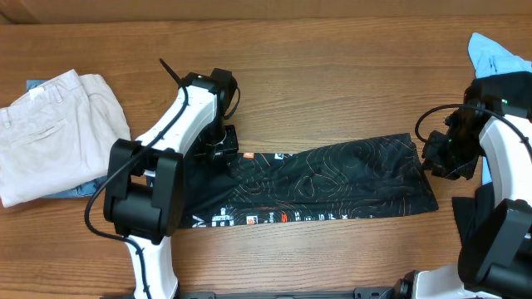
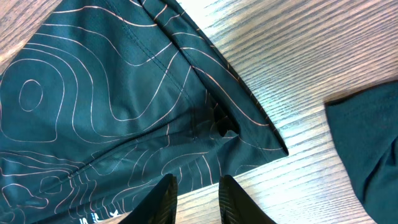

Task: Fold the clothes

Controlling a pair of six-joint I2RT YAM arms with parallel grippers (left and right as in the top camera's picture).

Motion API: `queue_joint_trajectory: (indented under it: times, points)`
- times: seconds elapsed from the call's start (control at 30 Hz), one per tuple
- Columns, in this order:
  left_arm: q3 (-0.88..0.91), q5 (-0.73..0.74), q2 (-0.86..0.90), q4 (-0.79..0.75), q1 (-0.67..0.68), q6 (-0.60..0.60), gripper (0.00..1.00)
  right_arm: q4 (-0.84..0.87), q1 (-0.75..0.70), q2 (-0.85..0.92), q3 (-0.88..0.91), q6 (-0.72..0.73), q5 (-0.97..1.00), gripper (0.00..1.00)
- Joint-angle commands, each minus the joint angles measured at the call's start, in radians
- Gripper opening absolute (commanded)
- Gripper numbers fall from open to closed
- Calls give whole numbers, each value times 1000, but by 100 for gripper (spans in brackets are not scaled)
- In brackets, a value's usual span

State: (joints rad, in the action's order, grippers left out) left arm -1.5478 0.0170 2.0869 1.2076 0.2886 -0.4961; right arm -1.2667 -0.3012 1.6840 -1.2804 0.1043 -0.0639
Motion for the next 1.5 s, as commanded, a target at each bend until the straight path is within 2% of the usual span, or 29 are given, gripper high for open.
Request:
queue_joint_trajectory:
  times: [0.0, 0.17, 0.33, 0.47, 0.5, 0.6, 0.67, 0.87, 0.97, 1.3, 1.33, 1.37, 1.4, 1.47]
  points:
    - [10, -18, 29, -36, 5, -17, 49, 5, -7, -20, 5, 1, -9, 27]
    - [18, -21, 40, -56, 7, -17, 47, 5, -7, -20, 5, 1, -9, 27]
    - [36, -25, 40, -56, 7, -17, 36, 5, -7, -20, 5, 1, -9, 27]
    - [36, -24, 40, -48, 7, -17, 13, 4, -7, -20, 5, 1, -9, 27]
    - [36, -24, 40, -48, 7, -16, 4, 5, -7, -20, 5, 1, -9, 27]
    - [24, -11, 37, -30, 7, -8, 4, 5, -7, -20, 5, 1, -9, 27]
    - [-22, 53, 8, 45, 8, 47, 4, 5, -7, -20, 5, 1, -9, 28]
    - [-32, 54, -142, 156, 34, 74, 4, 6, -7, -20, 5, 1, -9, 28]
    - [-31, 55, -159, 200, 71, 82, 4, 8, -7, -20, 5, 1, -9, 28]
    - [9, 53, -157, 152, 237, 80, 7, 5, -7, -20, 5, 1, -20, 30]
    - [13, 52, -157, 152, 240, 81, 9, 5, -7, -20, 5, 1, -20, 31]
    - [21, 51, -157, 152, 243, 81, 15, 5, -7, -20, 5, 1, -20, 31]
    - [29, 51, -157, 153, 243, 81, 28, 5, -7, -20, 5, 1, -20, 32]
    - [40, 50, -157, 153, 242, 82, 35, 5, -7, -20, 5, 1, -20, 33]
